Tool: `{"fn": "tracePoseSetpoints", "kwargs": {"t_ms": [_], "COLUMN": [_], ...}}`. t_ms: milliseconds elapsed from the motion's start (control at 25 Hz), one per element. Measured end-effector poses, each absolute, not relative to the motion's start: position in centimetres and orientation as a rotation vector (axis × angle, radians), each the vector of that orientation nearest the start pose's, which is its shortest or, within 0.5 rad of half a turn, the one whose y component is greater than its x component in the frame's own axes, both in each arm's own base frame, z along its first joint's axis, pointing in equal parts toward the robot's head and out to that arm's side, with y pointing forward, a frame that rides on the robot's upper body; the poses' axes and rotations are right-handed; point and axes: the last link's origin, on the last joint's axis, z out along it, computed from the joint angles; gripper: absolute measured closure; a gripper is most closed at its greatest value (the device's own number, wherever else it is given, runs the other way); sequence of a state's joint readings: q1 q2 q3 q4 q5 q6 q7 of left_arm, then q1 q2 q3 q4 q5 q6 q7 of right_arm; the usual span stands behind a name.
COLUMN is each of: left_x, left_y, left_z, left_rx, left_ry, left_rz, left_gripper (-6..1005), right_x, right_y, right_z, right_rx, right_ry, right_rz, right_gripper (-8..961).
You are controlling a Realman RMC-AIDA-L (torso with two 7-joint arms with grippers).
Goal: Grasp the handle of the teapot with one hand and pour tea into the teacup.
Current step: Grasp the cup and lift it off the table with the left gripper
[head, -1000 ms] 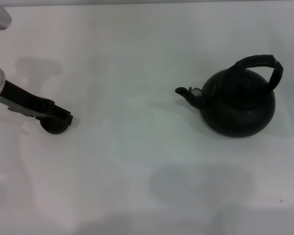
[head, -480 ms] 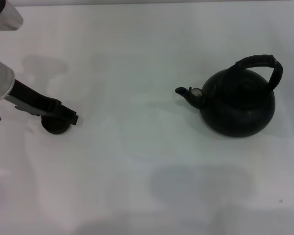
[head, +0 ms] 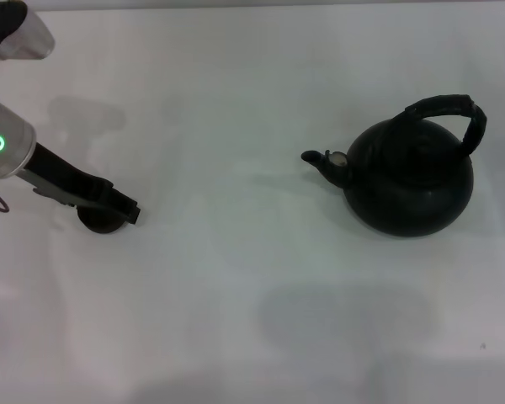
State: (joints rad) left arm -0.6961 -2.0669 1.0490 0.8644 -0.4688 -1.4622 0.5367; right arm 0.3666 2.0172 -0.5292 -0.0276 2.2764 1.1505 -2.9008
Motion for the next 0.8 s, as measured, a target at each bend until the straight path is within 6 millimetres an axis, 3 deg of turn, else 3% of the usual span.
{"fn": "tracePoseSetpoints", "kwargs": {"t_ms": [800], "left_x": [-26.46], "left_y": [36.02], "left_z": [-0.7], "left_rx": [-2.336], "left_ry": [-1.578], "left_rz": [0.432], "left_gripper": [261], "right_x": [40.55], "right_y": [29.63], "right_z": [4.1], "right_rx": [-1.489], "right_ry": [0.613], "right_rz": [0.48], "right_gripper": [169]}}
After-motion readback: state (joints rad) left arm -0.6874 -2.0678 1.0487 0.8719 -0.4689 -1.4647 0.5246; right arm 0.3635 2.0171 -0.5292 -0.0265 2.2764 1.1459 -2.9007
